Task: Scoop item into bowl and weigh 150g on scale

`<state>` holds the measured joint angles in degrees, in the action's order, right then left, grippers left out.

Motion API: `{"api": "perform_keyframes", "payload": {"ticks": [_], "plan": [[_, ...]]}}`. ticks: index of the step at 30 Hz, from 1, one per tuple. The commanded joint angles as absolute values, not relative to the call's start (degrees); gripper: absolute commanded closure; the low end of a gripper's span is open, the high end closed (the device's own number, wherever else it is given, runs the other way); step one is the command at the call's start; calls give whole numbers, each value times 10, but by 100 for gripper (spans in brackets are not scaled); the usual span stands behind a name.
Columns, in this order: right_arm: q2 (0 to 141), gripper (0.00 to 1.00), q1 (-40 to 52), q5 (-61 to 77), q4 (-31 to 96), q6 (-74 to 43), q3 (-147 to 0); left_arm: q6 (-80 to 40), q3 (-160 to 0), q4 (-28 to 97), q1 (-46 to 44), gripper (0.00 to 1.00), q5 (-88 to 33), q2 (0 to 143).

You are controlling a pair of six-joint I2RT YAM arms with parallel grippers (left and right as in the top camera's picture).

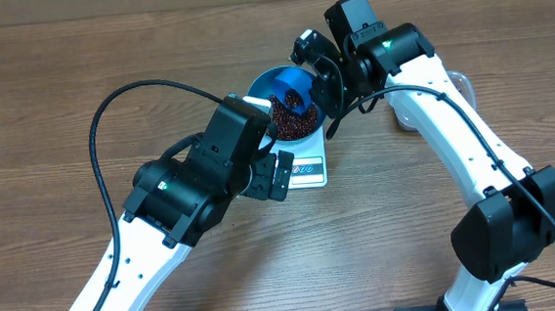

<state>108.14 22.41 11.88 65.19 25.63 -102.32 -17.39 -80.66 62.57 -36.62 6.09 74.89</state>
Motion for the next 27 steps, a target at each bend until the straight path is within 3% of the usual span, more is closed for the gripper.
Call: {"api": "perform_keyframes", "payload": {"ticks": [1,27], "plan": [[1074,96,231,121,649,278,-1040,-169,-812,624,-364,0,66,750],[1074,96,230,120,642,253,-1040,-169,-812,624,-364,1,66,750]]}}
